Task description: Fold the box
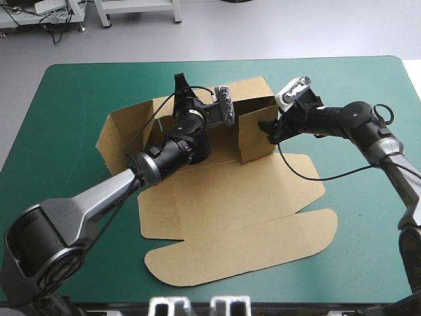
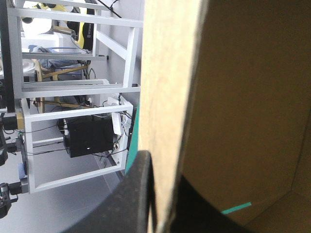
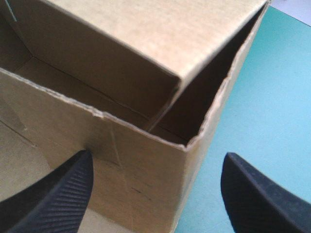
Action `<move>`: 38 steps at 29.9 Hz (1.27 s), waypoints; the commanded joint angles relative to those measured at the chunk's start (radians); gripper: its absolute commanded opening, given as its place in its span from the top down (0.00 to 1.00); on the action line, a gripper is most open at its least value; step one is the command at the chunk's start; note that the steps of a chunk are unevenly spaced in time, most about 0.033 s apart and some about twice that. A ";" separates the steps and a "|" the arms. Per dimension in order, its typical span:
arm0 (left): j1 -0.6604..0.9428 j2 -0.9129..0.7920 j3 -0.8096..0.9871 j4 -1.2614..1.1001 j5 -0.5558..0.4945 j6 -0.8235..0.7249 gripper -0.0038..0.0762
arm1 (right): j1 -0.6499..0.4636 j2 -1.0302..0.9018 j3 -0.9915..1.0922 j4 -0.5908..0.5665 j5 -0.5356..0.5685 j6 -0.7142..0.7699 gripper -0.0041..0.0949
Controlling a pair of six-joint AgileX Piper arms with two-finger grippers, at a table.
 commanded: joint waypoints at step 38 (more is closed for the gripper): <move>-0.007 -0.038 -0.019 -0.186 -0.082 0.077 0.96 | 0.001 0.018 -0.031 0.148 -0.067 -0.065 0.91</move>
